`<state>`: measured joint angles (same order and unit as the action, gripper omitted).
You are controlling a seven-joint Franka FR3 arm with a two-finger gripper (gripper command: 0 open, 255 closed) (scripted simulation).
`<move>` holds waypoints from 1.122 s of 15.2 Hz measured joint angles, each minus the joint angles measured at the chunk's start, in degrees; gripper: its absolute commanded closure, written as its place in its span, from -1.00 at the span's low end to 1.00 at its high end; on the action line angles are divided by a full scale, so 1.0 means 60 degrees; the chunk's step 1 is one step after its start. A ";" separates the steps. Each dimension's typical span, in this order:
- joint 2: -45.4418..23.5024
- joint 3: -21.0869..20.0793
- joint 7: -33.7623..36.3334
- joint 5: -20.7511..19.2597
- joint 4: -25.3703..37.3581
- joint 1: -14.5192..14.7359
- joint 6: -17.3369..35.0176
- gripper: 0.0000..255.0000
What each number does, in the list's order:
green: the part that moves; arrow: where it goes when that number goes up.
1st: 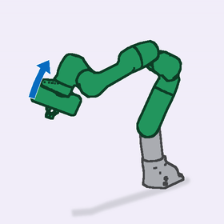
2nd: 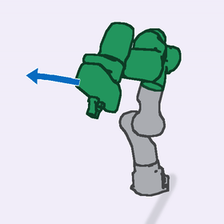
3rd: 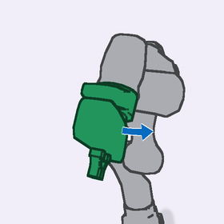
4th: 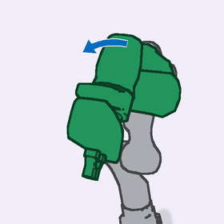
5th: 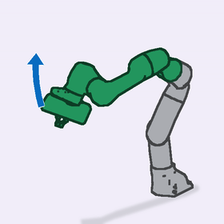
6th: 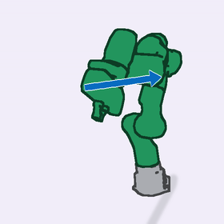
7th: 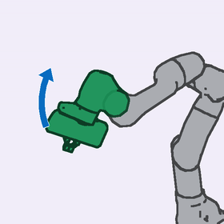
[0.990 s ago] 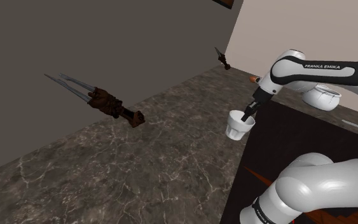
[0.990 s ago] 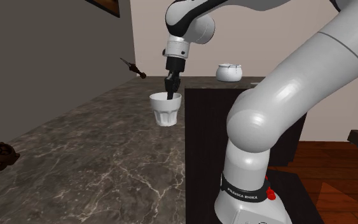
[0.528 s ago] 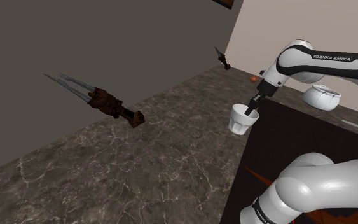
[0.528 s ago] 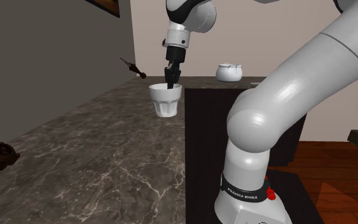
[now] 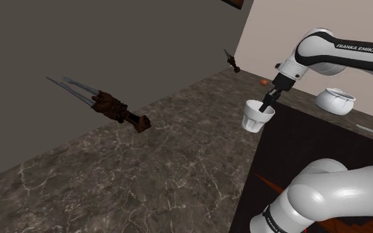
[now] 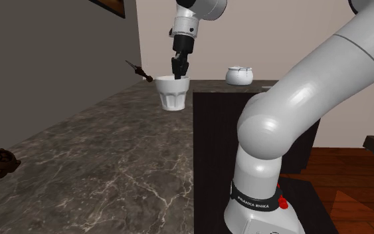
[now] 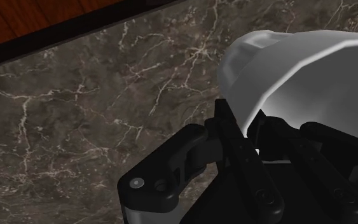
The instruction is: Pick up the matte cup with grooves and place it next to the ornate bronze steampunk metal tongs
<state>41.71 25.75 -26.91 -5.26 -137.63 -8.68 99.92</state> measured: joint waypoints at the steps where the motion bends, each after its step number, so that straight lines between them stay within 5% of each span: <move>1: 0.0005 -0.0033 0.0024 0.0022 0.0114 0.0012 -0.0119 1.00; 17: -0.0376 -0.0325 0.0232 0.0328 0.2378 0.0245 -0.1993 1.00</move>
<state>39.45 23.80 -25.52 -3.29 -123.37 -7.21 87.96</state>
